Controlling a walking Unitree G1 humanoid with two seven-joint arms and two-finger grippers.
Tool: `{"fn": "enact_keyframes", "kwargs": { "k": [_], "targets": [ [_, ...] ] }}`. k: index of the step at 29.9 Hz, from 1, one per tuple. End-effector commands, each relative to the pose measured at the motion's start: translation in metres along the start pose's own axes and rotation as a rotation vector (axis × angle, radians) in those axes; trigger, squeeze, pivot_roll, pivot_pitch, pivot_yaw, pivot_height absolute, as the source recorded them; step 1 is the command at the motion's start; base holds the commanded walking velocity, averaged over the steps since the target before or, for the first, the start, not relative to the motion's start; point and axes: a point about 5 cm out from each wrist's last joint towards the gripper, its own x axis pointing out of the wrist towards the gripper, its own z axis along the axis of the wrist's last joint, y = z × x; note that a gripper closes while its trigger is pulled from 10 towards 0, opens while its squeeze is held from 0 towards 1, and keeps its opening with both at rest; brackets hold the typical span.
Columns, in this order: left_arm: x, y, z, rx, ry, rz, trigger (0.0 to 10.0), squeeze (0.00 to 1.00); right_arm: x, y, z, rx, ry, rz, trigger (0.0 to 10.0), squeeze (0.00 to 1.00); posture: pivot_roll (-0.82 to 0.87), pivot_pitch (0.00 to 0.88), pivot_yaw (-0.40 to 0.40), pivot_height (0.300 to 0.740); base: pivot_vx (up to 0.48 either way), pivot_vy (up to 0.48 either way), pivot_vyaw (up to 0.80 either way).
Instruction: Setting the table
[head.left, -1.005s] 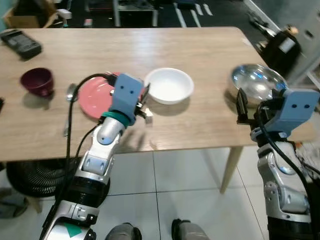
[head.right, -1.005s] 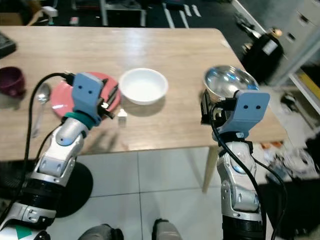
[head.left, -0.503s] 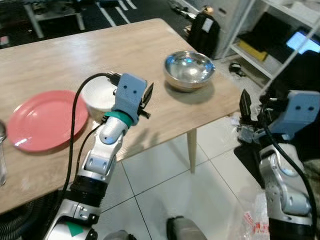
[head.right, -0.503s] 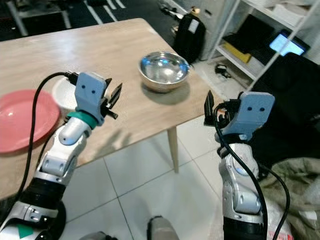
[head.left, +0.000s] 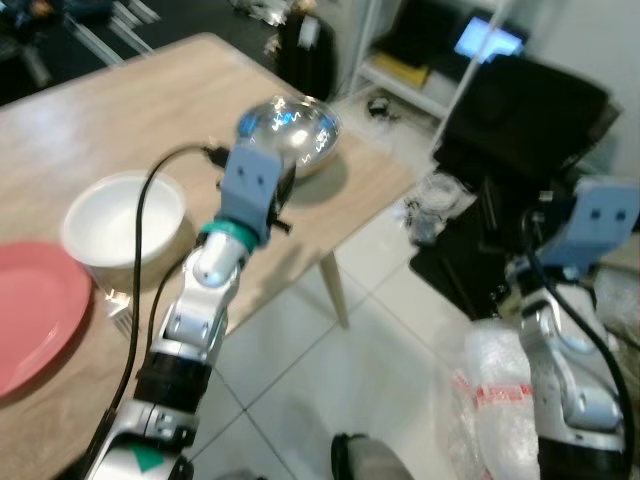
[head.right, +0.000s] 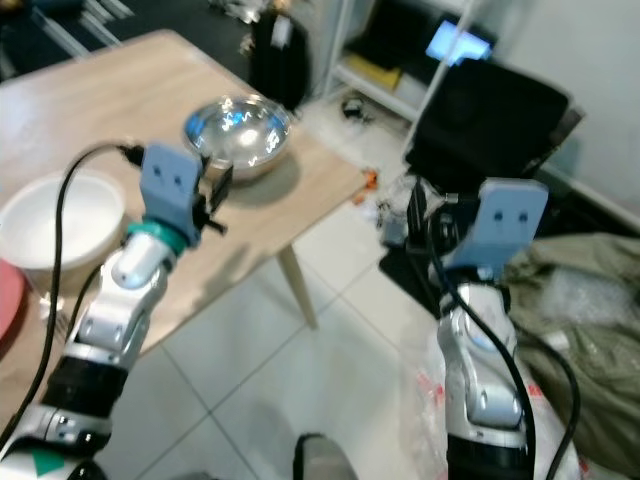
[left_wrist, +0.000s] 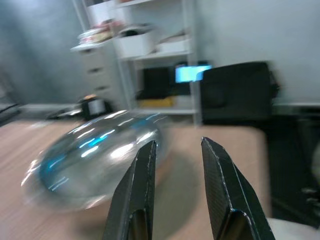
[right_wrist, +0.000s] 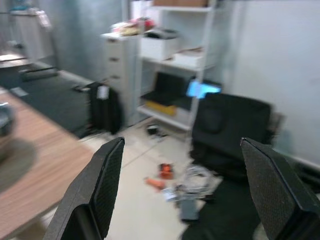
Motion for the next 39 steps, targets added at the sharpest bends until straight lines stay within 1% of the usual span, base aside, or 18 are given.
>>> {"fn": "enact_keyframes", "kwargs": {
  "k": [1,39],
  "targets": [
    [-0.0011,0.0005,-0.0017,0.013,0.010,-0.003,10.0,0.00,-0.0013,-0.0007,-0.0026,0.008,0.016,-0.006,10.0,0.00,-0.01,0.000,0.043,0.740,0.000,0.000,-0.80],
    [0.0013,-0.0018,-0.0021,0.012,0.009,-0.022,10.0,0.00,-0.0025,-0.0009,-0.0035,0.006,0.018,-0.009,10.0,0.00,-0.02,0.000,0.049,0.740,0.000,0.000,-0.80]
  ]
}}
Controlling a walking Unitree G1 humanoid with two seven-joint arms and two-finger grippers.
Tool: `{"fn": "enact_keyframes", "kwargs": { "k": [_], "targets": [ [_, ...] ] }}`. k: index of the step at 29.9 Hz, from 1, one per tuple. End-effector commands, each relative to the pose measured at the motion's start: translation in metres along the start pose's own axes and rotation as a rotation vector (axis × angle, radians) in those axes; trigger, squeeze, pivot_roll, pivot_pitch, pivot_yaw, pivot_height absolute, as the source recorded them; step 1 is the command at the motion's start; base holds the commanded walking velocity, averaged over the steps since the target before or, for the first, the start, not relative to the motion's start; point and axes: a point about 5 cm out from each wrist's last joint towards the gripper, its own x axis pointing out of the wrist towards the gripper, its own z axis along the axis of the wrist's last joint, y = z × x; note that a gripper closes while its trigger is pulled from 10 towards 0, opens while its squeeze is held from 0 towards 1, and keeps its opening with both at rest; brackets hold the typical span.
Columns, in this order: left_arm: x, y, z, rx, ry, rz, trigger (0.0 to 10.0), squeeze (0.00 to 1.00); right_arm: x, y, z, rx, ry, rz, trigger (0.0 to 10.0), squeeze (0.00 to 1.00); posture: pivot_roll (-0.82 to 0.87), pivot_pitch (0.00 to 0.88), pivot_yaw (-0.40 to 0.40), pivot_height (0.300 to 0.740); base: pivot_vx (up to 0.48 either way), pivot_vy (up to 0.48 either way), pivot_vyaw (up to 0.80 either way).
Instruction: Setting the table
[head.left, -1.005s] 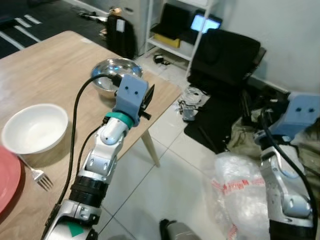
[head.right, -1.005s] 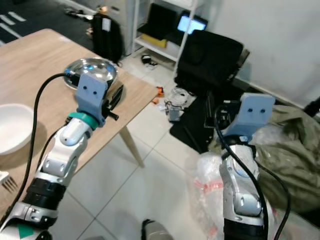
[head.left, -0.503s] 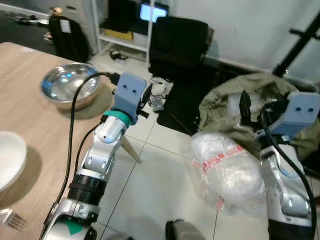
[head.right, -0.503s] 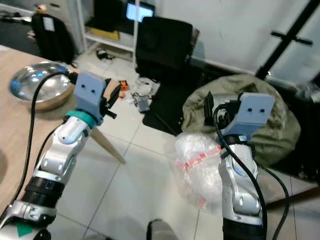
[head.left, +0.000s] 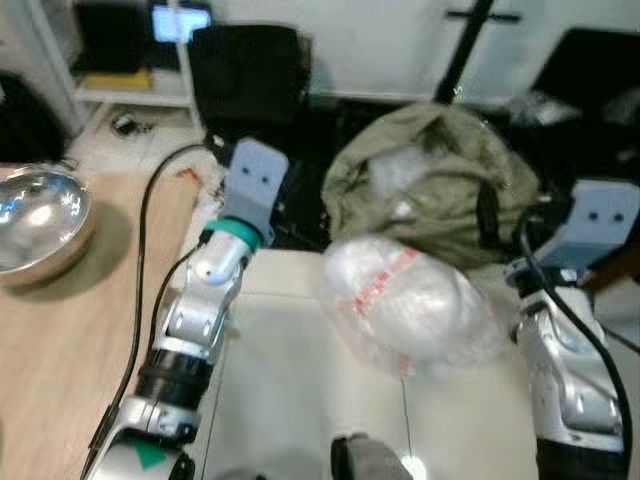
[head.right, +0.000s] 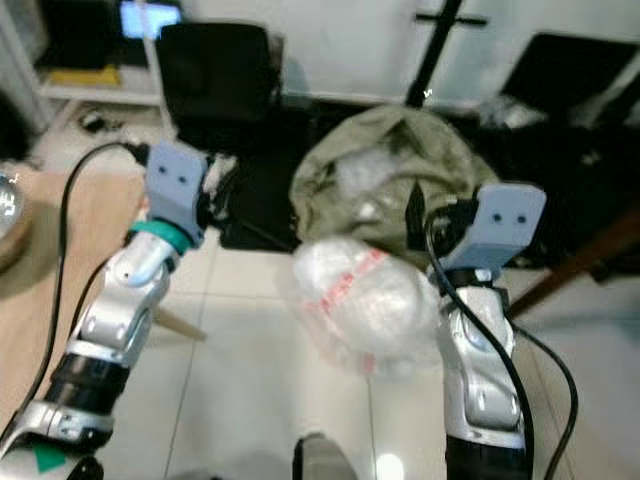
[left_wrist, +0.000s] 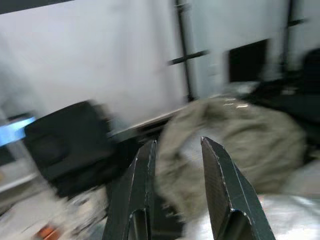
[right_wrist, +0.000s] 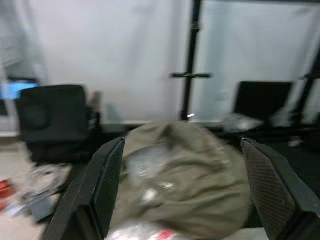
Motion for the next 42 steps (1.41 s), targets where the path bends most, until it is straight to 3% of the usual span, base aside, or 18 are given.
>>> {"fn": "enact_keyframes", "kwargs": {
  "k": [1,42],
  "targets": [
    [-0.0026,0.0020,-0.0049,0.011,0.019,0.002,10.0,0.00,-0.0017,0.0003,-0.0032,0.007,0.016,-0.004,10.0,0.00,-0.02,0.000,0.049,0.740,0.000,0.000,-0.80],
    [0.0006,-0.0012,-0.0052,-0.003,0.022,-0.032,10.0,0.00,-0.0036,-0.0024,-0.0019,0.001,0.014,-0.018,10.0,0.00,-0.03,0.000,0.061,0.740,0.000,0.000,-0.80]
  ]
}}
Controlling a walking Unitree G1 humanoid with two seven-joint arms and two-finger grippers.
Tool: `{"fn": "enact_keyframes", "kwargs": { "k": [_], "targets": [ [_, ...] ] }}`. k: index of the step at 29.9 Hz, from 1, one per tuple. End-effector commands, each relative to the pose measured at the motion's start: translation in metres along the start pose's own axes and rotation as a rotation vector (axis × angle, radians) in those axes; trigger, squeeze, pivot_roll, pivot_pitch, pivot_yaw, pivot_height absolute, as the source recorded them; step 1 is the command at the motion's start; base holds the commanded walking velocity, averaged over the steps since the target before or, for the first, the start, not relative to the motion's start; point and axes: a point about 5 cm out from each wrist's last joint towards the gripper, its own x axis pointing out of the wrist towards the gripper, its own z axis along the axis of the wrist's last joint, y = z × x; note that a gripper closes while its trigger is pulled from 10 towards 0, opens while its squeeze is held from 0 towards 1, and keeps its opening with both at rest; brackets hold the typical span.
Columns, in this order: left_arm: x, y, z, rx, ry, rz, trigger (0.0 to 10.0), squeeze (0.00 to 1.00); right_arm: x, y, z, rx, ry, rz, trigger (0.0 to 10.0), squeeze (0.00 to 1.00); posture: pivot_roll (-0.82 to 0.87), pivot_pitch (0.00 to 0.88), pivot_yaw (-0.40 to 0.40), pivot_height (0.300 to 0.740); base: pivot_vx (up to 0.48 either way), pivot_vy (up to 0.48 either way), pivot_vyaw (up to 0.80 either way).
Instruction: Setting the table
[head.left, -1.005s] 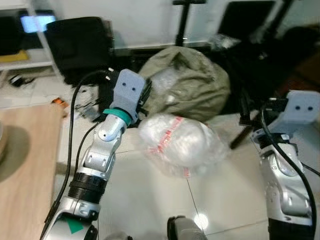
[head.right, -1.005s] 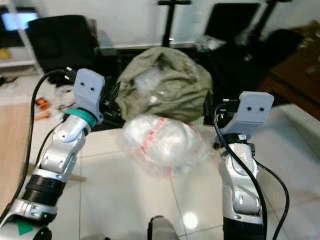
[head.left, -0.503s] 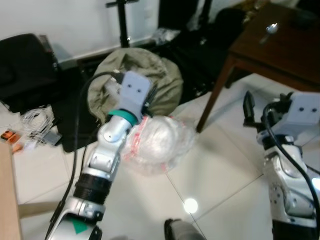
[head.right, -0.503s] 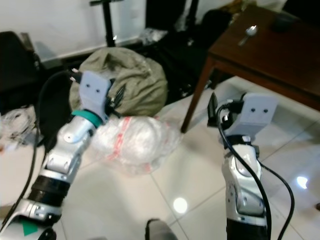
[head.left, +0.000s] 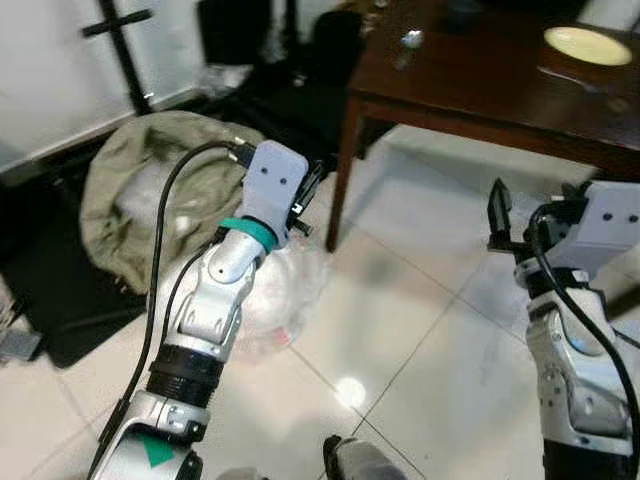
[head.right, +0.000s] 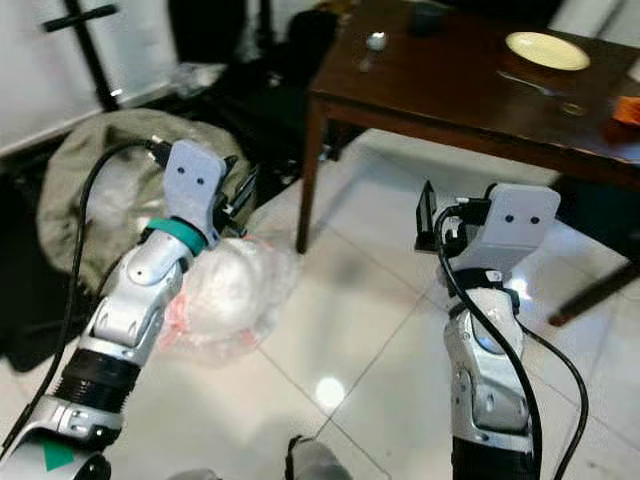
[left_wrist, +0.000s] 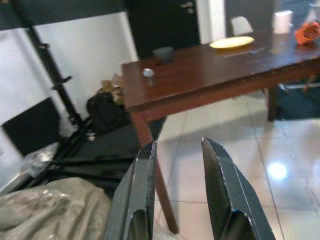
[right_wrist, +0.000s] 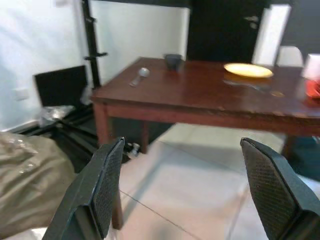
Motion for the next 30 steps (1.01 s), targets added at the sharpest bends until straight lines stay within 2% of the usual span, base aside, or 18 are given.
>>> {"fn": "enact_keyframes", "kwargs": {
  "k": [1,7,30],
  "targets": [
    [-0.0010,-0.0027,-0.0055,-0.026,0.029,-0.014,10.0,0.00,-0.0008,-0.0008,-0.0018,0.001,0.010,-0.009,10.0,0.00,-0.03,0.000,0.061,0.740,0.000,0.000,-0.80],
    [-0.0019,-0.0078,-0.0054,-0.108,0.048,-0.068,10.0,0.00,-0.0005,-0.0013,-0.0014,0.000,0.008,-0.010,10.0,0.00,-0.03,0.000,0.061,0.740,0.000,0.000,-0.80],
    [0.0001,-0.0051,-0.0029,-0.118,0.053,-0.076,10.0,0.00,-0.0006,-0.0010,-0.0010,0.002,0.007,-0.013,10.0,0.00,-0.03,0.000,0.061,0.740,0.000,0.000,-0.80]
  ]
}}
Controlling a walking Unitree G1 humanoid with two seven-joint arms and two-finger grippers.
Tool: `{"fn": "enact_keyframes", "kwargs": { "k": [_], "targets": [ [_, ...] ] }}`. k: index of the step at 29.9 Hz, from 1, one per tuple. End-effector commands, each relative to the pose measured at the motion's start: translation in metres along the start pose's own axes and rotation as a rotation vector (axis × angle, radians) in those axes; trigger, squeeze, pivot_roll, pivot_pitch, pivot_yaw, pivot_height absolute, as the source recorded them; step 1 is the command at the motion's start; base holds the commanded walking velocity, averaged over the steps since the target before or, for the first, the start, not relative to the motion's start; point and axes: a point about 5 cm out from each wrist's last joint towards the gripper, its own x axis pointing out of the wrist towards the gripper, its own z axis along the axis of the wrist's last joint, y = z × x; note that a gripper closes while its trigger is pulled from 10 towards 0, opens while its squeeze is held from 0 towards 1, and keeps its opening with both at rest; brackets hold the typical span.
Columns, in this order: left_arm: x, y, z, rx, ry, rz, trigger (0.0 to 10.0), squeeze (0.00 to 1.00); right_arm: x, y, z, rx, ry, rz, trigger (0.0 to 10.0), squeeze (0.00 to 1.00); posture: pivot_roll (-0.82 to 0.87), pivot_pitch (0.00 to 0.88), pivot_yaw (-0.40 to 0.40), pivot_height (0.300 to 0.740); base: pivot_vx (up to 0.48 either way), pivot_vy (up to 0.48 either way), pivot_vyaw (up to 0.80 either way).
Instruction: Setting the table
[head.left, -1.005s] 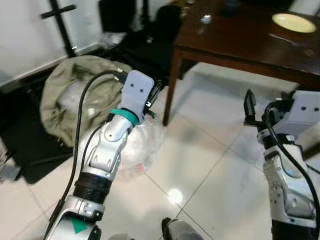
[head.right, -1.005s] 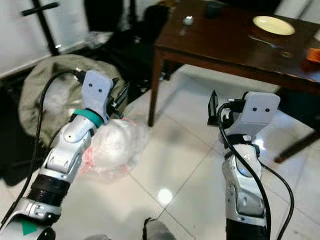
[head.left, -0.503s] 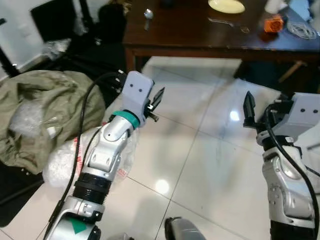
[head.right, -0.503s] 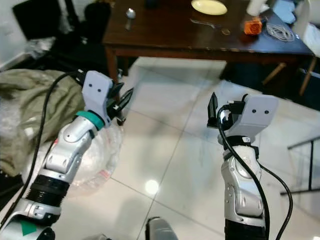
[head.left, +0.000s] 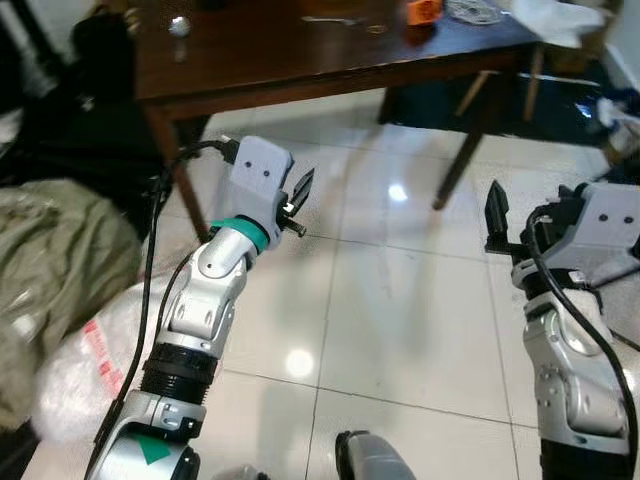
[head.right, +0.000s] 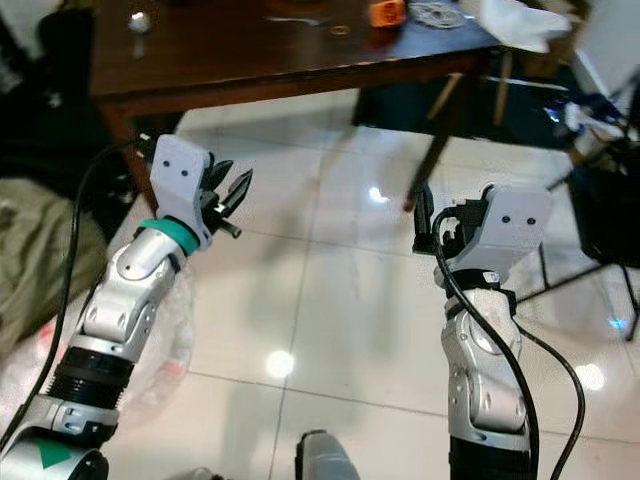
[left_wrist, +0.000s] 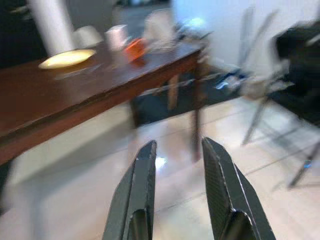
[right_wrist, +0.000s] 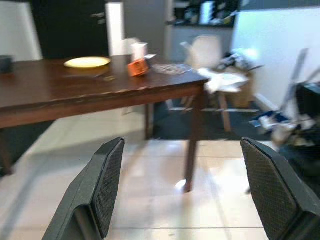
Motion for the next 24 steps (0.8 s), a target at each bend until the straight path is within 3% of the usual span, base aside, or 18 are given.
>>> {"fn": "enact_keyframes", "kwargs": {
  "k": [1,11,16,24],
  "targets": [
    [-0.003,0.003,-0.004,0.003,0.022,0.011,10.0,0.00,-0.002,0.002,-0.003,0.004,0.015,0.002,10.0,0.00,-0.03,0.000,0.061,0.740,0.000,0.000,-0.80],
    [-0.003,0.003,-0.003,0.010,0.012,0.010,10.0,0.00,-0.003,0.002,-0.003,0.005,0.016,0.003,10.0,0.00,-0.03,0.000,0.060,0.740,0.000,0.000,-0.80],
    [-0.003,0.004,-0.003,0.021,0.001,0.021,10.0,0.00,-0.003,0.003,-0.004,0.002,0.015,0.010,10.0,0.00,-0.03,0.000,0.059,0.740,0.111,0.000,0.00],
    [-0.004,0.004,-0.006,0.043,-0.004,0.023,10.0,0.00,-0.006,0.013,-0.010,0.014,0.035,0.043,10.0,0.00,-0.03,0.000,0.057,0.740,0.457,0.000,0.00]
  ]
}}
